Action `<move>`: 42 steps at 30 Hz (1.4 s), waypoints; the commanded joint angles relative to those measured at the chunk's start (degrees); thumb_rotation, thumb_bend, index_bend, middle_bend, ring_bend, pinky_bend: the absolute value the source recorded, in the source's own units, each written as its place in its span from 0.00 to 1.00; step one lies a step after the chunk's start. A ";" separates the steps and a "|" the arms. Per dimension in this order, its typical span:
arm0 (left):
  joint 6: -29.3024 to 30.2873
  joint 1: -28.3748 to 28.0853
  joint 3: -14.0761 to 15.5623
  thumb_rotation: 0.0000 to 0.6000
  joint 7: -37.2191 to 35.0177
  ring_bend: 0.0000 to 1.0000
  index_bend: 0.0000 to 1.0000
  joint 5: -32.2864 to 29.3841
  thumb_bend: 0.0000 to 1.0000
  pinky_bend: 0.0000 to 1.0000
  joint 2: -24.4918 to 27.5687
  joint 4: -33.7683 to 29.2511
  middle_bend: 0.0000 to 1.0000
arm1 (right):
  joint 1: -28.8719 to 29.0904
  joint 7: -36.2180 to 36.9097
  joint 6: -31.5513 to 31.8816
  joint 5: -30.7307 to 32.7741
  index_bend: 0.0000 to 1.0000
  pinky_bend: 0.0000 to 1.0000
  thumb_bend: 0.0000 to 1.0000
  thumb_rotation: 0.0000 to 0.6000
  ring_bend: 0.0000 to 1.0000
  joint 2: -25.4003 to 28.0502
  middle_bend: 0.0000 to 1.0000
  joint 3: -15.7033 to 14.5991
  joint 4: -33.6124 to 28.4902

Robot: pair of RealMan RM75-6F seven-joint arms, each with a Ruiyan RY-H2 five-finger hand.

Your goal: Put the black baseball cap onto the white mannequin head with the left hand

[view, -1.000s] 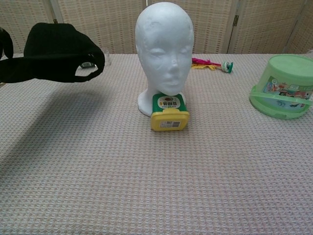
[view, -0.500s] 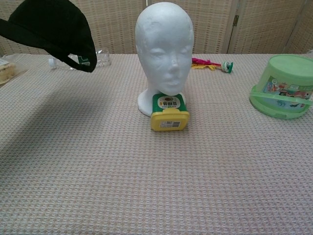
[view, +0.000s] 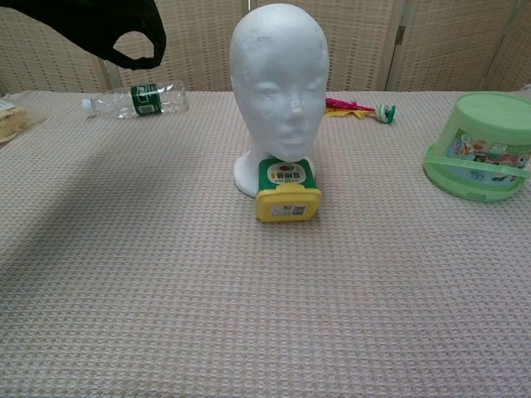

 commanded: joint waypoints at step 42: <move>-19.12 -20.90 -14.98 1.00 9.44 0.57 0.64 -5.99 0.37 0.61 -8.10 -2.88 0.72 | 0.76 11.80 -1.03 1.86 0.00 0.00 0.26 1.00 0.00 4.05 0.00 0.13 2.03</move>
